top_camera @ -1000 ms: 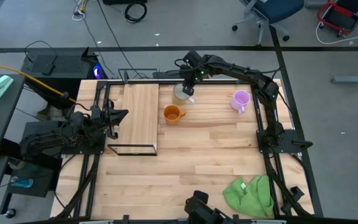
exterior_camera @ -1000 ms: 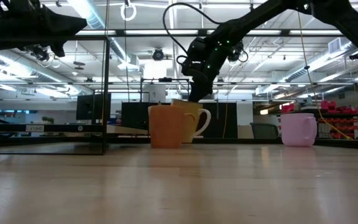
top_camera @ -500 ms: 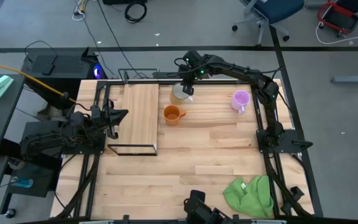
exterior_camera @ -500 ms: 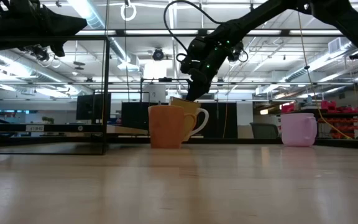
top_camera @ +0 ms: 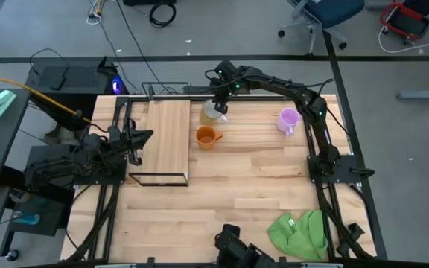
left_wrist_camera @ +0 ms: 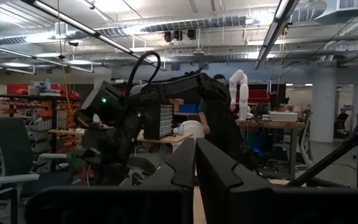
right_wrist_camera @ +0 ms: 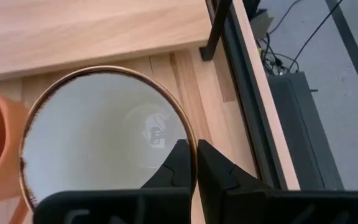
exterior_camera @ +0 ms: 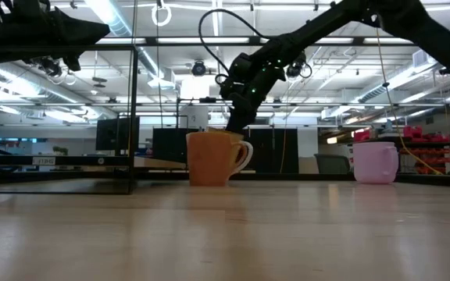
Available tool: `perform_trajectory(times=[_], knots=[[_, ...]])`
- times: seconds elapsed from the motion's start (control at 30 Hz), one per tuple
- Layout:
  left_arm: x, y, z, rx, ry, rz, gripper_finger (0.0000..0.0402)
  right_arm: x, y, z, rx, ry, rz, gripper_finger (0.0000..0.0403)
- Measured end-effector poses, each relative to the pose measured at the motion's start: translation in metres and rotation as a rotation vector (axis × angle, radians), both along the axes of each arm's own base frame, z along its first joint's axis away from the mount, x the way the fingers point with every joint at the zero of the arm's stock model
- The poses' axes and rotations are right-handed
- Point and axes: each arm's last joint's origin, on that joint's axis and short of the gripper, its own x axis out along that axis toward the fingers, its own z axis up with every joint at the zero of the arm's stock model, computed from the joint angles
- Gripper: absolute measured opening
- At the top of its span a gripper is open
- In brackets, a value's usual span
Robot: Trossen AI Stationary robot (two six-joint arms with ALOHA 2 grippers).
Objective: Stack small to large cups/mugs on shelf
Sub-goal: Adjust the yellow mug
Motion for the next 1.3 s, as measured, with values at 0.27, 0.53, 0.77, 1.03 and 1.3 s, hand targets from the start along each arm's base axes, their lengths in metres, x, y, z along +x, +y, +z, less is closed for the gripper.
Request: perform_trajectory(times=[0.27,0.53,0.77,1.03,1.3], knots=[[0.0,0.0,0.0,0.006,0.003,0.005,0.0018,0.011,-0.004,0.003,0.009,0.034,0.001,0.0008],[0.0,0.0,0.0,0.005,0.003,0.005,0.0019,0.021,-0.01,-0.004,0.015,0.039,-0.001,0.0023],[0.0,0.0,0.0,0.005,0.003,0.005,0.0024,0.018,-0.005,0.004,0.015,0.038,0.005,0.003],[0.0,0.0,0.0,0.001,0.002,0.003,0.002,0.021,-0.003,0.006,0.013,0.023,0.012,0.0047],[0.0,0.0,0.0,0.0,0.002,0.003,0.0026,0.023,-0.005,0.007,0.004,-0.007,-0.005,0.0068]])
